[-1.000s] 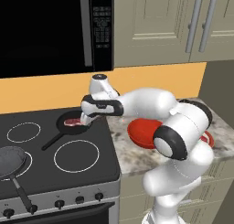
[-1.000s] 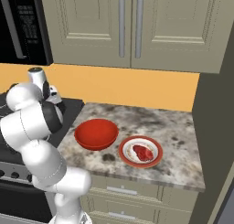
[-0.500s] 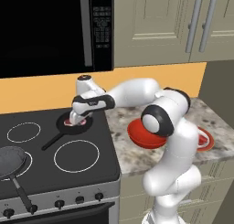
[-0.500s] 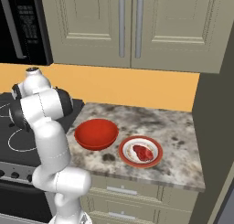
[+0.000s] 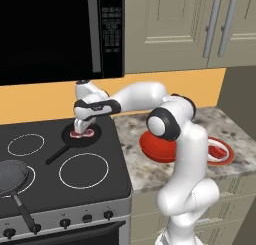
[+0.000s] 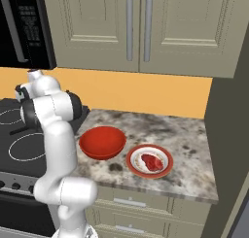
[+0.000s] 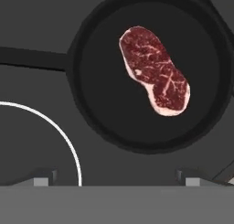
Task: Place one of the steaks on the plate and the other in the bowl. Then place the bowl in the fridge.
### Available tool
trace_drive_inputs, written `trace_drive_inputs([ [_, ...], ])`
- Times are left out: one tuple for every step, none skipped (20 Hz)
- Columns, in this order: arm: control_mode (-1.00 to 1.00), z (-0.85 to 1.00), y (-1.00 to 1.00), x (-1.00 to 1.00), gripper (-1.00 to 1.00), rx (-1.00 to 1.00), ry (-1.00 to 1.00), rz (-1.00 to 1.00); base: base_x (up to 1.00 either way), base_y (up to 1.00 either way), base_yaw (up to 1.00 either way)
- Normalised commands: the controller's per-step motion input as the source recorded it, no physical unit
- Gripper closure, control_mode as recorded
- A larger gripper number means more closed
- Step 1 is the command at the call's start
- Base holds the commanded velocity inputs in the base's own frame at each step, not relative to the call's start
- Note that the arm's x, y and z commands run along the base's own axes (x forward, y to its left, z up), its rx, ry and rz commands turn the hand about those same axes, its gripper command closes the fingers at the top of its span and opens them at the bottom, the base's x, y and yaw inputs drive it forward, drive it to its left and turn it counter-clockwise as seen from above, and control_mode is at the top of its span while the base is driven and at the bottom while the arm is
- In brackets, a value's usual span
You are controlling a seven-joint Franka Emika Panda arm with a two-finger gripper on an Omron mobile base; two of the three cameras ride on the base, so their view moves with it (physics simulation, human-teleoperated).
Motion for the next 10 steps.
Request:
trace_drive_inputs([
  [-1.00,-0.11,0.00,0.00,-1.00,-0.02,0.00,0.27,0.00,0.00,0.00],
  [-1.00,-0.23,0.00,0.00,-1.00,0.00,0.00,0.27,0.00,0.00,0.00],
  [-1.00,-0.39,0.00,0.14,-1.00,0.00,0.00,0.27,0.00,0.00,0.00],
  [-1.00,-0.47,0.00,0.18,-1.00,0.00,0.00,0.25,0.00,0.00,0.00],
  [-1.00,-0.55,0.00,0.19,-1.00,0.00,0.00,0.24,0.00,0.00,0.00],
  [-1.00,-0.61,0.00,0.18,-1.00,0.00,0.00,0.24,0.00,0.00,0.00],
  [-1.00,-0.47,0.00,0.23,-1.00,0.00,0.00,0.22,0.00,0.00,0.00],
  [-1.00,-0.15,0.00,0.27,-1.00,0.00,0.00,0.21,0.00,0.00,0.00],
  [-1.00,-0.06,0.00,0.31,-1.00,0.00,-0.01,0.20,0.00,0.00,0.00],
  [-1.00,-0.07,0.00,0.42,-1.00,0.00,0.00,0.14,0.00,0.00,0.00],
])
